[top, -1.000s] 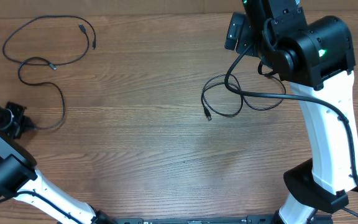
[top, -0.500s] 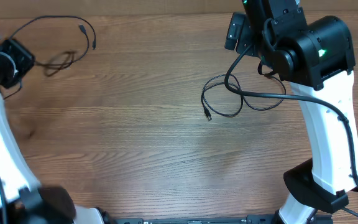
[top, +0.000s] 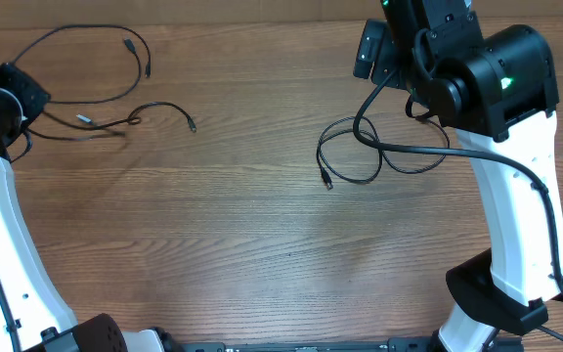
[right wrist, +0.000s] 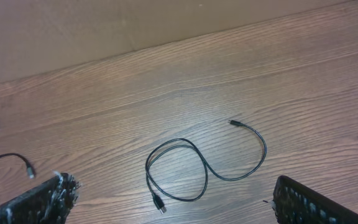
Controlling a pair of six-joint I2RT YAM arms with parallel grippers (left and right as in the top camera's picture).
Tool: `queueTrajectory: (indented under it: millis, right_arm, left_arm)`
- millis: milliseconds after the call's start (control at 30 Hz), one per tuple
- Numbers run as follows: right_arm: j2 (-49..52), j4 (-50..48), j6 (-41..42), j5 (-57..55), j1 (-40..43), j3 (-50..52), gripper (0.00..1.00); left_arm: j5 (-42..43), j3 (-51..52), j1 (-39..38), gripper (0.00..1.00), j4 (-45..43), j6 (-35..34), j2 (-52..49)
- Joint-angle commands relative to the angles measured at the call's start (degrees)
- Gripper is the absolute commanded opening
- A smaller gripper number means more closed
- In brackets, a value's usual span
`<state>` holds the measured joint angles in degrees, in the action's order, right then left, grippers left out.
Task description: Untangle cables
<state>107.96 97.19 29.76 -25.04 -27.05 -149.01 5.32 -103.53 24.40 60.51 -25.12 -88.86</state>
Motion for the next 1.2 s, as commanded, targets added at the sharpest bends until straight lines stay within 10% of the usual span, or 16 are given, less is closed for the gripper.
queueTrajectory:
  millis: [0,333,667,1167]
  right_arm:
    - [-0.48,-0.17,-0.24,-0.59,0.07,0.09,1.00]
    - [-0.48,-0.15,-0.24,-0.59,0.07,0.09,1.00]
    - [-0.48,-0.17,-0.24,-0.59,0.07,0.09,1.00]
    - [-0.48,-0.15,-0.24,-0.59,0.07,0.09,1.00]
  left_arm:
    - [13.51,-0.13,0.00,0.04,-1.11,-0.17,0.26]
    - [40.48,-0.13,-3.39,0.04,-4.50,7.85,0.26]
    - [45.99,-0.13,-8.94,0.04,-5.09,12.37,0.26]
    - [14.93,-0.11,0.11,0.04,5.90,10.03,-2.71]
